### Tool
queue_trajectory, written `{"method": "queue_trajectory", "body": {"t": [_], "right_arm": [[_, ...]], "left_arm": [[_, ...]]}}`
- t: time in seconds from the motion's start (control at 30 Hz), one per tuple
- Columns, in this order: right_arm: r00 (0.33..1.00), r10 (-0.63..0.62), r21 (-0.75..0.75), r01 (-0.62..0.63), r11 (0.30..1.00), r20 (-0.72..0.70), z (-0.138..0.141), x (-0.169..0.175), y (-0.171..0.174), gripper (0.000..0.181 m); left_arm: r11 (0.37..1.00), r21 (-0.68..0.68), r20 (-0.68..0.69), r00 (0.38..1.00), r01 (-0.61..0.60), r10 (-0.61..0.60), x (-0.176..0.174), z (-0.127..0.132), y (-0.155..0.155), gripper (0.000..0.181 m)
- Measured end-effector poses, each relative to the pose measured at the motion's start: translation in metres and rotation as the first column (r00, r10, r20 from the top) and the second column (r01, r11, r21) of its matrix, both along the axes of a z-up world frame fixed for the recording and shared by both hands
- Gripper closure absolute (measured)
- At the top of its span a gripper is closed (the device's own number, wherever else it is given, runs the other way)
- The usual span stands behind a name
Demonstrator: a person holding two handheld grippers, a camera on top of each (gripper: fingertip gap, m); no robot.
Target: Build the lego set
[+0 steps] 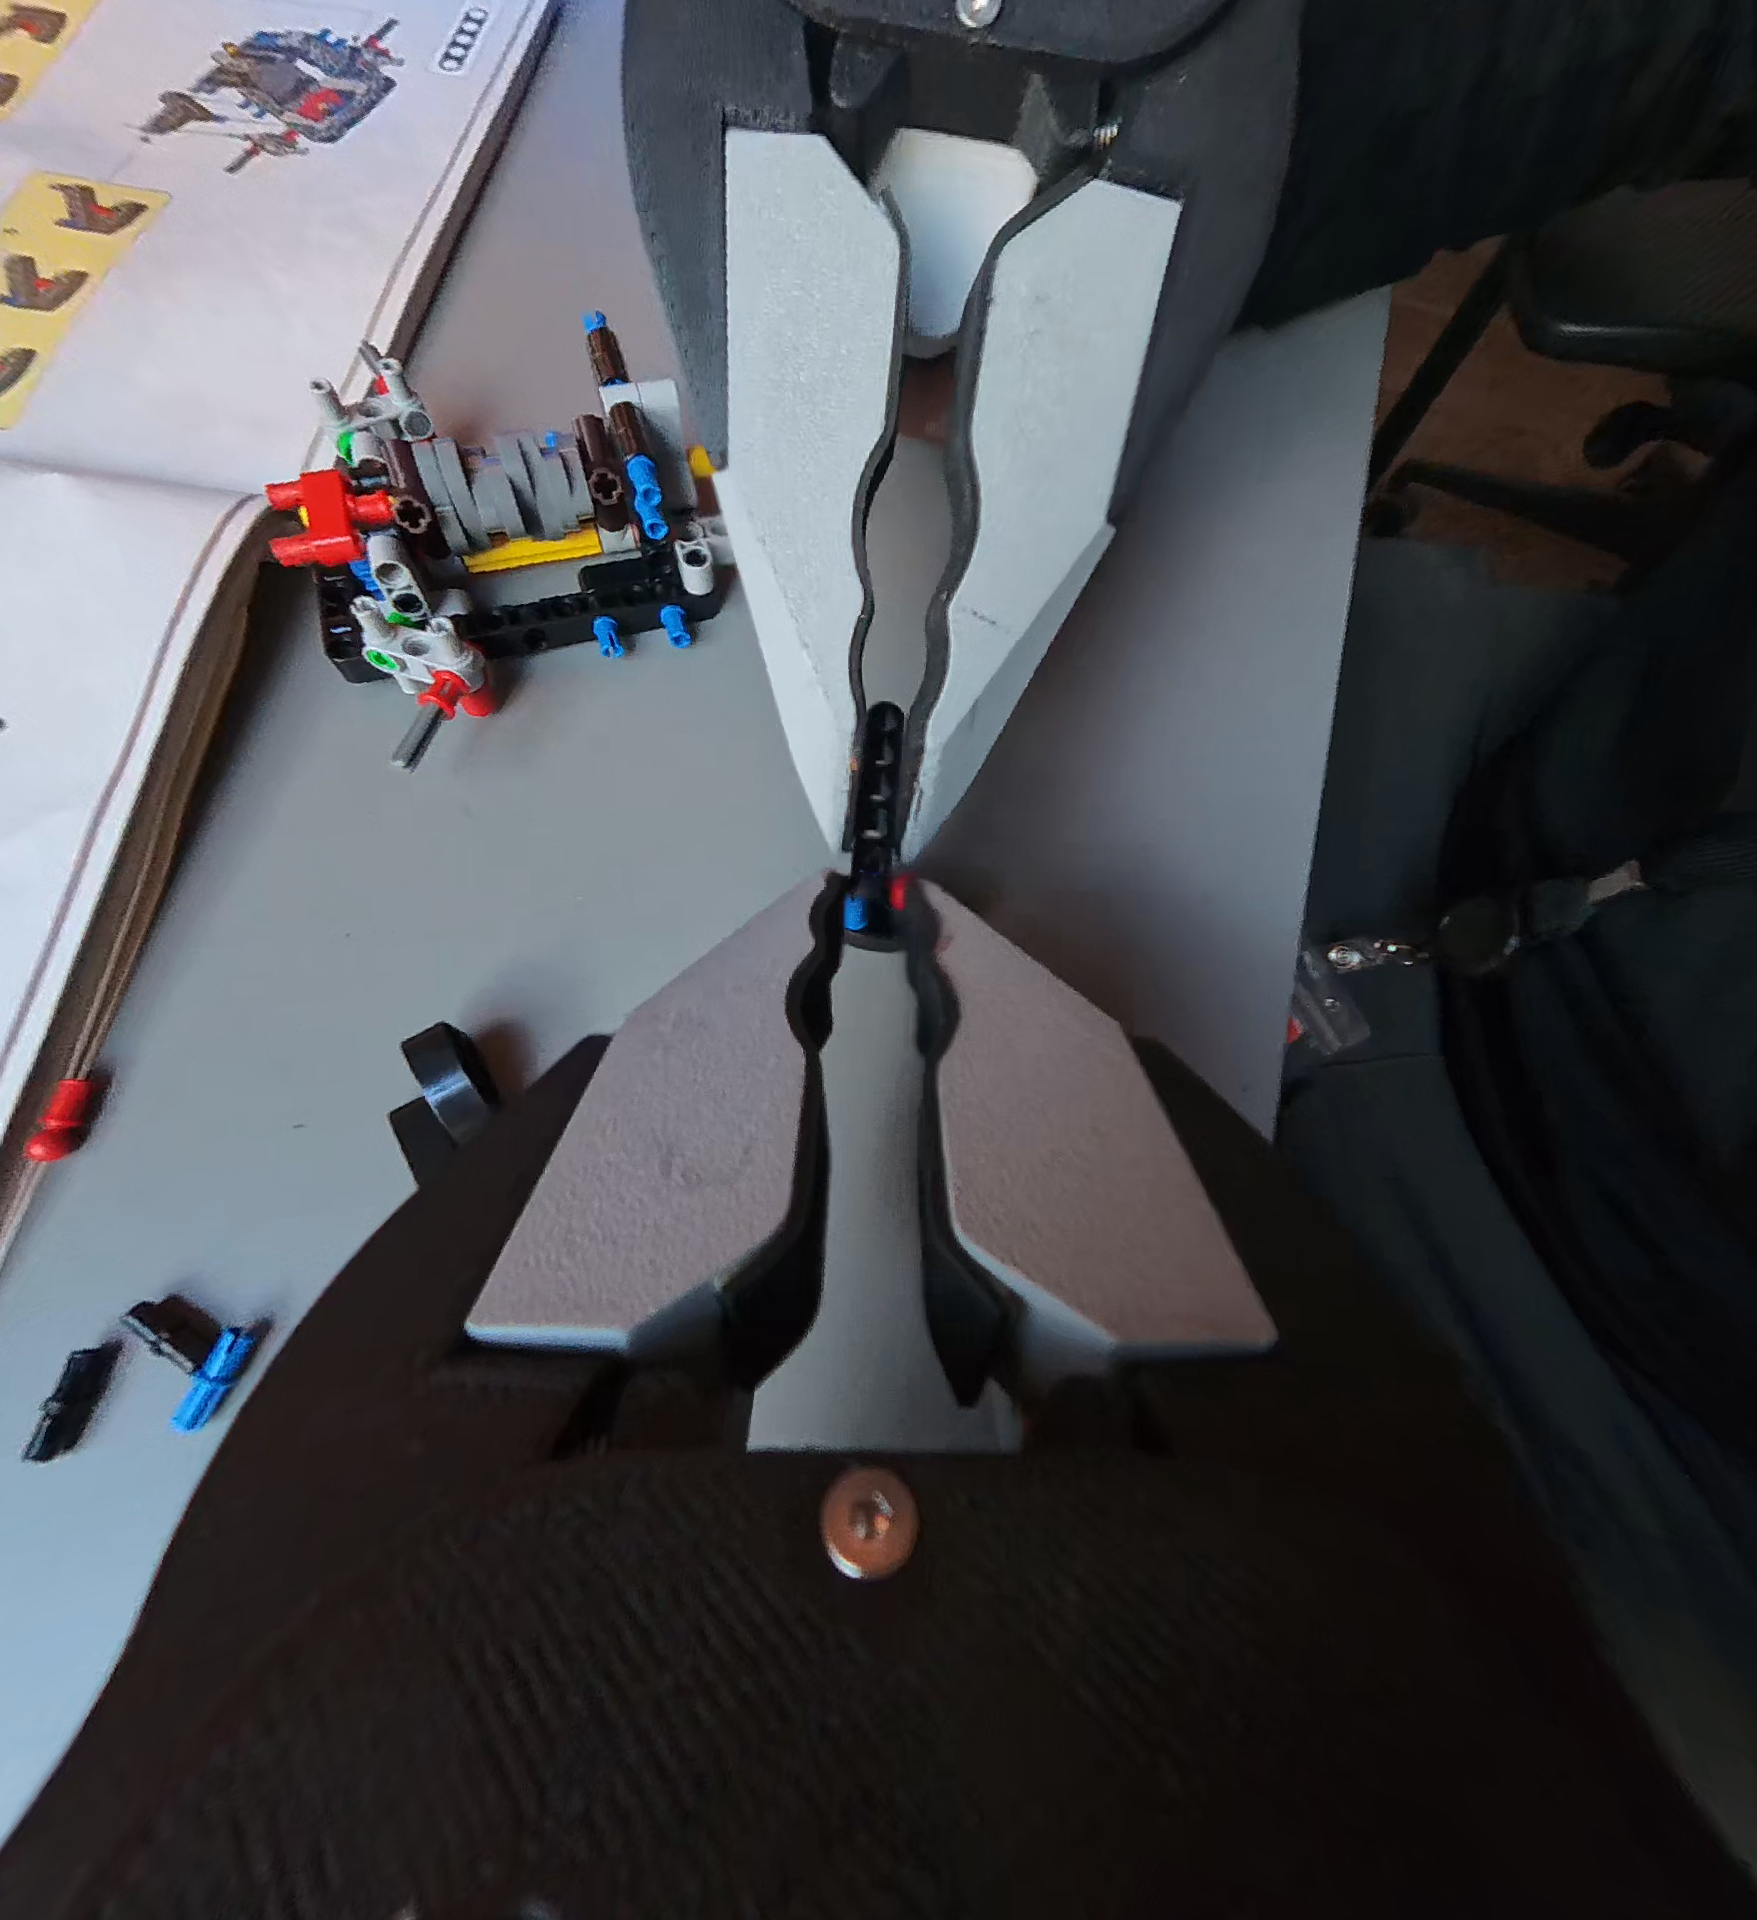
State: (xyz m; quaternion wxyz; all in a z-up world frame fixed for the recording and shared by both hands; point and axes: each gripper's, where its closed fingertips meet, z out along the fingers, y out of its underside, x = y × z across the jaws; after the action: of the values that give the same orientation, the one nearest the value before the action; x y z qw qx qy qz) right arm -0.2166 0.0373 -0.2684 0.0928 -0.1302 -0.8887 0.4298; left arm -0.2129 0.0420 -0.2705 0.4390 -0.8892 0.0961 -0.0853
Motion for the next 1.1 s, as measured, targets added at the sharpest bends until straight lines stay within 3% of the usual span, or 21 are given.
{"method": "queue_trajectory", "body": {"t": [0.07,0.2,0.3,0.47,0.63,1.1], "right_arm": [[1.000,-0.026,0.011,0.026,1.000,-0.005,0.003,-0.002,0.002,0.177],[0.998,-0.059,0.055,0.058,0.997,0.013,0.000,-0.004,0.004,0.177],[0.999,-0.037,0.050,0.036,0.998,0.020,-0.001,-0.001,0.003,0.177],[1.000,-0.027,0.060,0.027,0.998,0.011,0.000,-0.001,0.002,0.177],[1.000,0.004,0.079,-0.003,0.997,-0.009,0.000,0.000,0.003,0.177],[0.986,0.167,0.140,-0.163,0.977,-0.019,0.003,0.001,0.002,0.176]], "left_arm": [[1.000,-0.009,0.022,1.000,-0.009,0.010,-0.001,-0.001,0.000,0.153],[0.998,-0.060,0.005,1.000,-0.010,0.010,-0.002,-0.013,0.000,0.149],[0.995,-0.096,-0.022,1.000,-0.004,0.002,0.000,-0.019,0.001,0.151],[0.994,-0.111,-0.038,0.999,0.000,-0.004,0.001,-0.022,0.001,0.171],[0.994,-0.109,0.000,1.000,-0.009,0.009,-0.001,-0.020,0.001,0.159],[0.995,-0.059,-0.021,0.996,-0.087,0.086,-0.003,-0.007,0.003,0.167]]}}
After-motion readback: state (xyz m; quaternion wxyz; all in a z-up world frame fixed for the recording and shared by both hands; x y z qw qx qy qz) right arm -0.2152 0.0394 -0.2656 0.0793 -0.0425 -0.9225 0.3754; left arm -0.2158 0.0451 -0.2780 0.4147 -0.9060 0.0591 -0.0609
